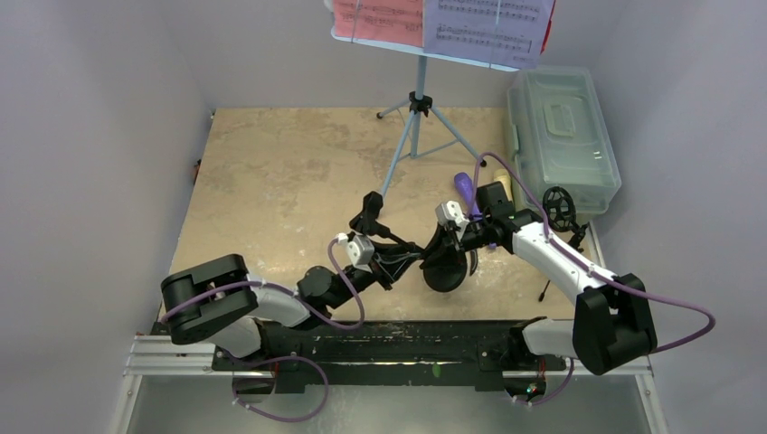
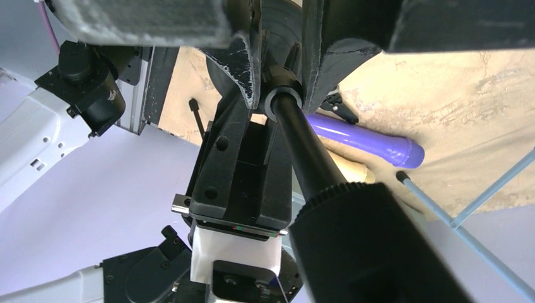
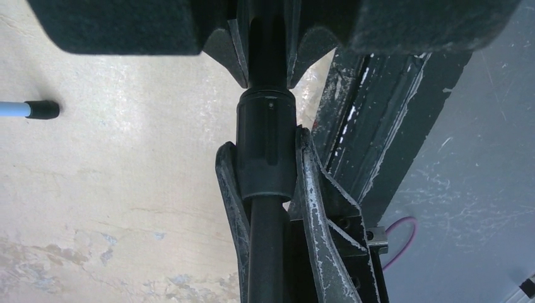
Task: Pack up the instrument practice props
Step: Unscrew the knob on the microphone stand.
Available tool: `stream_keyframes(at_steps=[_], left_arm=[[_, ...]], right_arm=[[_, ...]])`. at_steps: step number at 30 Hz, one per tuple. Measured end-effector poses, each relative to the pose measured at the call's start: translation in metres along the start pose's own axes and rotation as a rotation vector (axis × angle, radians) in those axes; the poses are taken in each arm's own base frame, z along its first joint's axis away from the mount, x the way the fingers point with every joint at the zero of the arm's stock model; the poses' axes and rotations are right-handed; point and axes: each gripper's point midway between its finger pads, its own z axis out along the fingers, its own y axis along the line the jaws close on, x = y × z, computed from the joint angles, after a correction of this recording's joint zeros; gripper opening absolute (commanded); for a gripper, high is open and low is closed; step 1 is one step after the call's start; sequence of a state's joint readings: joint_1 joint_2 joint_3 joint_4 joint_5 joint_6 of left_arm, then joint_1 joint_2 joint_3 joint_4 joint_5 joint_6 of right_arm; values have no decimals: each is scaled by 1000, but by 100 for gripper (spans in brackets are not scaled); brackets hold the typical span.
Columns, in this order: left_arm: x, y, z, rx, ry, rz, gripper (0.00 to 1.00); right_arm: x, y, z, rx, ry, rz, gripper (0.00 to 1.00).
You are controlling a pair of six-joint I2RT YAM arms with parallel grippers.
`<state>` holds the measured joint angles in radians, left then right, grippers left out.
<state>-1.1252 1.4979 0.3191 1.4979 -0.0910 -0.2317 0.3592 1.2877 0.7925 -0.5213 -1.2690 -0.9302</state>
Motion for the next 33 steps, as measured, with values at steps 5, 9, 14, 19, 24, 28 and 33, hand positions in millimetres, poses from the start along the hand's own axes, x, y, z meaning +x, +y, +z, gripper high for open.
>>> stream_keyframes(at_steps=[5, 9, 14, 19, 24, 28, 33], left_arm=[[1, 12, 1, -91, -12, -117, 0], [3, 27, 1, -211, -44, -293, 0], [4, 49, 8, -397, -94, -534, 0], [13, 71, 35, -671, -31, -667, 0], [16, 79, 33, -789, -22, -747, 0], [21, 79, 30, -815, -9, -779, 16], [18, 76, 29, -811, -3, -781, 52]], right_arm=[[2, -10, -1, 46, 26, 37, 0], [3, -24, -1, 117, 55, 87, 0], [4, -43, -4, 217, 71, 140, 0], [11, -66, -17, 350, 91, 180, 0], [11, -73, -19, 392, 94, 188, 0], [15, -70, -17, 392, 99, 209, 0], [14, -68, -15, 381, 91, 212, 0]])
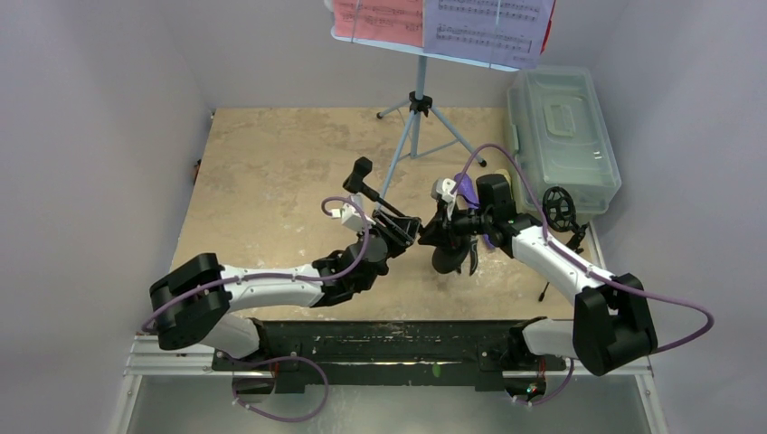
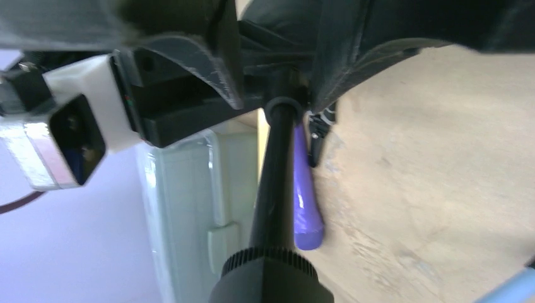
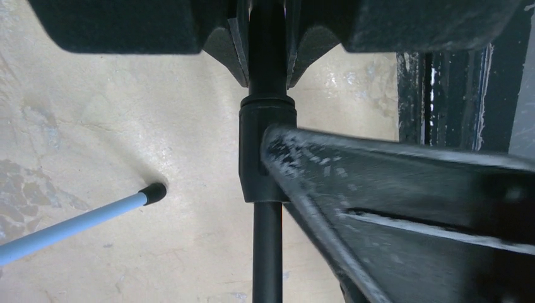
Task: Pack up the instrument practice props
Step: Unscrew the knob on the microphone stand.
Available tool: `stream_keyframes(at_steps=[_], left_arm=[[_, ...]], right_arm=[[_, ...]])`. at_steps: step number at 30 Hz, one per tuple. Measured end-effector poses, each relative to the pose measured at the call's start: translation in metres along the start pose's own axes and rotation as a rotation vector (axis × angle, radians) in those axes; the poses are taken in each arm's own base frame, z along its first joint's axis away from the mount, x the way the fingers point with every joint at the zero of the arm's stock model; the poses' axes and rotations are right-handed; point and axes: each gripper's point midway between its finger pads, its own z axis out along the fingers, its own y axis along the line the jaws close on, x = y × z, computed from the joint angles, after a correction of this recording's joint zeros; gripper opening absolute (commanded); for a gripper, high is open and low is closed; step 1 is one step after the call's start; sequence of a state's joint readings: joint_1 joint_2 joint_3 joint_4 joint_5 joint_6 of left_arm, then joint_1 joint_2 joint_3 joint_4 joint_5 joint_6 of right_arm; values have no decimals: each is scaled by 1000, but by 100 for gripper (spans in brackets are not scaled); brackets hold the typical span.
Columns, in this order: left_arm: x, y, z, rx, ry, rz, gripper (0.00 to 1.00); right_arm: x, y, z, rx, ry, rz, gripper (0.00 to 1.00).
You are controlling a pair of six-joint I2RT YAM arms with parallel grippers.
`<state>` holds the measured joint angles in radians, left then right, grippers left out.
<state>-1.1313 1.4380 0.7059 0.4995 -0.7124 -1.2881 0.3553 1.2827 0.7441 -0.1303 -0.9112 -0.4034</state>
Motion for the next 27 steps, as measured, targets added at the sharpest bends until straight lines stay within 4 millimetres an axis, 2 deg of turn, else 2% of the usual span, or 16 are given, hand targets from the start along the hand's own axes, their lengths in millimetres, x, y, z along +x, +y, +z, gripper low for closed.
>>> stream_keyframes(at_steps=[4, 8, 13, 17, 21, 24, 27], left_arm=[[-1, -16, -9, 57, 19, 5, 71], [-5, -24, -23, 158, 33, 49, 80], [-1, -13, -48, 321, 74, 212, 87], [9, -3, -73, 482, 117, 380, 87], [11, -2, -92, 619, 117, 478, 84], [10, -3, -101, 688, 93, 518, 80], [20, 11, -100, 696, 108, 581, 76]], right_arm=[[-4, 4, 1, -27, -18, -16, 0], [-7, 10, 2, -60, -34, -24, 0], [-9, 19, 1, -113, -48, -37, 0], [-9, 28, 0, -159, -56, -40, 0], [-10, 32, 0, -185, -64, -48, 0], [-10, 36, -1, -208, -70, -57, 0], [-9, 41, -4, -234, -74, -66, 0]])
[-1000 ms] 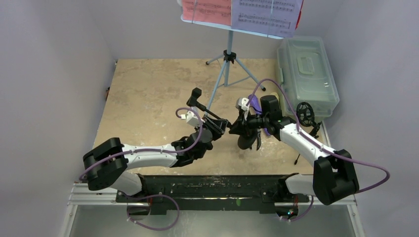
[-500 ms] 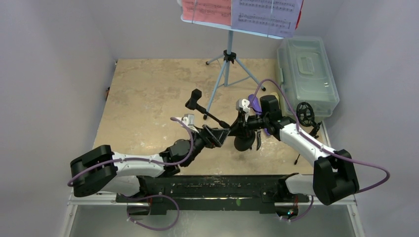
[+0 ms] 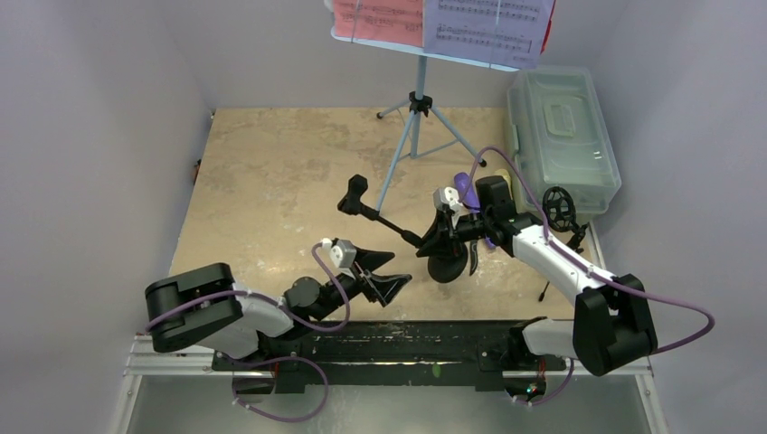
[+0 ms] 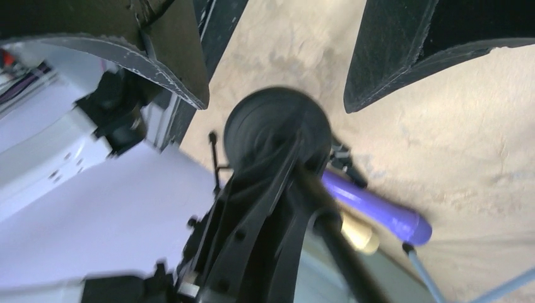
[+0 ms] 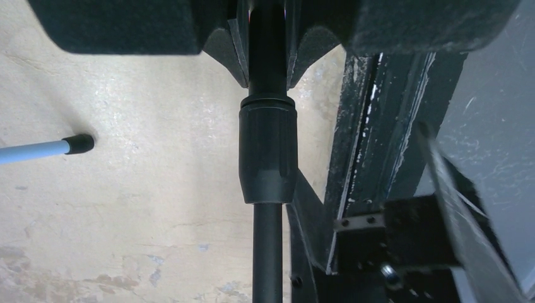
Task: Pack up the instrument practice props
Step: Unscrew the knob on the microphone stand.
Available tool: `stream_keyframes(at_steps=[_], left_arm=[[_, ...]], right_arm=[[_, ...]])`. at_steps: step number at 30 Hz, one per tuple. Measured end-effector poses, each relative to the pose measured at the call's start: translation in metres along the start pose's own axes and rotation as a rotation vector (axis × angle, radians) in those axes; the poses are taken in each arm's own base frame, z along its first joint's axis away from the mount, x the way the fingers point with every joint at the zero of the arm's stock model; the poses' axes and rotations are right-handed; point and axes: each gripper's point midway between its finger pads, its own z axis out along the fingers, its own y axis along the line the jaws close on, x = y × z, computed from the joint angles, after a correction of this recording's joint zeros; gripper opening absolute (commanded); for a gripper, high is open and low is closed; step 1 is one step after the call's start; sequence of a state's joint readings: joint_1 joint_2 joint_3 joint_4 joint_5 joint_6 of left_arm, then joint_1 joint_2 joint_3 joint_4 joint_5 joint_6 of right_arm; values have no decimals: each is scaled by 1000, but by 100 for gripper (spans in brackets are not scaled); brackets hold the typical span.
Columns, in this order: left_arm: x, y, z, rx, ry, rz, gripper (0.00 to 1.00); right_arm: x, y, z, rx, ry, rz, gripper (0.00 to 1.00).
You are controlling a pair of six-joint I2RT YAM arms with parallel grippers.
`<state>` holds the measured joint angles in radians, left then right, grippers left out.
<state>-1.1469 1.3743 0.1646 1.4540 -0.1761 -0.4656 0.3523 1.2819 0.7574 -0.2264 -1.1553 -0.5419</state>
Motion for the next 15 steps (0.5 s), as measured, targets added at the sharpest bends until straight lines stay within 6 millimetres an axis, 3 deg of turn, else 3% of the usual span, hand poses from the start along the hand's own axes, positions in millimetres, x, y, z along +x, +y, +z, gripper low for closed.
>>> stream_keyframes(at_steps=[5, 10, 15], left_arm=[[33, 11, -4, -6, 99, 60, 75], [30, 8, 6, 7, 85, 87, 74], [20, 5, 19, 17, 45, 112, 66]], right_arm=[[0, 8, 0, -43, -11, -21, 0], [1, 13, 0, -66, -16, -30, 0], [0, 14, 0, -73, -18, -43, 0]])
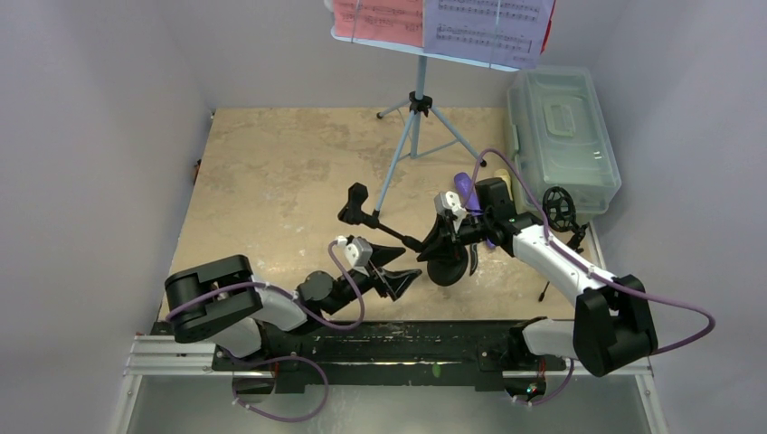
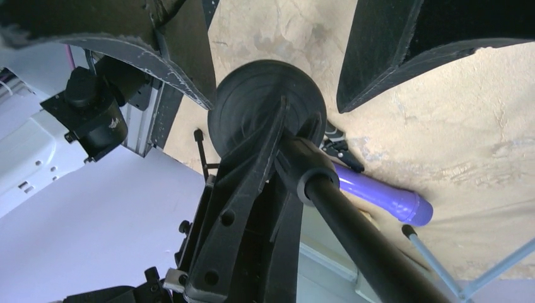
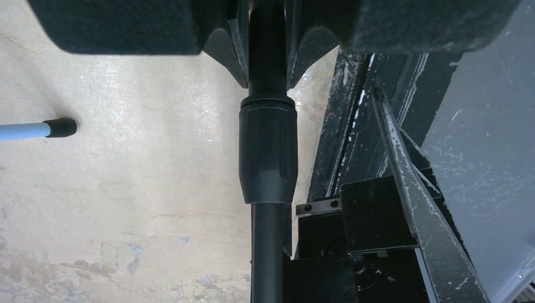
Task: Pack up the instrument practice props
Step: Unscrew the knob on the microphone stand, then adjust the microphone stand.
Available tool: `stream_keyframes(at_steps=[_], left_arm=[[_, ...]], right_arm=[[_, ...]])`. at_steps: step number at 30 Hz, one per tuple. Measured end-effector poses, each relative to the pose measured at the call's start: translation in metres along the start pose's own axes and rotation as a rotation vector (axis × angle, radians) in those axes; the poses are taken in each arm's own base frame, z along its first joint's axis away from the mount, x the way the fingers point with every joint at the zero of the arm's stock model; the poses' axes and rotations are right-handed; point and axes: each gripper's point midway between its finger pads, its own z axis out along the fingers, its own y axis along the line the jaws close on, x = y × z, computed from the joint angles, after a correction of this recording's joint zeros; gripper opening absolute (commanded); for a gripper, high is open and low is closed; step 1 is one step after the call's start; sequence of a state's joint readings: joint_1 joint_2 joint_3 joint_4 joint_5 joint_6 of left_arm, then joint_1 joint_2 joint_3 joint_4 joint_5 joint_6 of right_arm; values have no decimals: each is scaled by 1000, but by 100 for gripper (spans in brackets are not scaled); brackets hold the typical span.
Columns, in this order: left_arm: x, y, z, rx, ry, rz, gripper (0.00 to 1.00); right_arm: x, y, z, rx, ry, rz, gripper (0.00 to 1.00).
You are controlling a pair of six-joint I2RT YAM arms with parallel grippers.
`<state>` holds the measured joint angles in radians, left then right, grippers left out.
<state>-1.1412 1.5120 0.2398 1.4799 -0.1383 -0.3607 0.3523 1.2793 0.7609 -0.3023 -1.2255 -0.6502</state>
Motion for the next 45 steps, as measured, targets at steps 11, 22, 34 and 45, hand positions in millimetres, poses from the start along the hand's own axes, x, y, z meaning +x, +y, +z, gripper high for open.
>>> stream_keyframes(at_steps=[11, 22, 34, 45], left_arm=[[-14, 11, 14, -64, -55, 28, 49], [-29, 12, 24, -92, -104, 14, 43], [-34, 5, 29, -67, -117, -26, 18], [-32, 1, 28, -46, -109, -36, 57]], right_arm=[[-3, 4, -1, -17, -8, -13, 0], [-4, 5, -1, -20, -11, -21, 0], [-5, 5, -1, -20, -12, -31, 0], [-5, 5, -1, -20, -12, -30, 0]])
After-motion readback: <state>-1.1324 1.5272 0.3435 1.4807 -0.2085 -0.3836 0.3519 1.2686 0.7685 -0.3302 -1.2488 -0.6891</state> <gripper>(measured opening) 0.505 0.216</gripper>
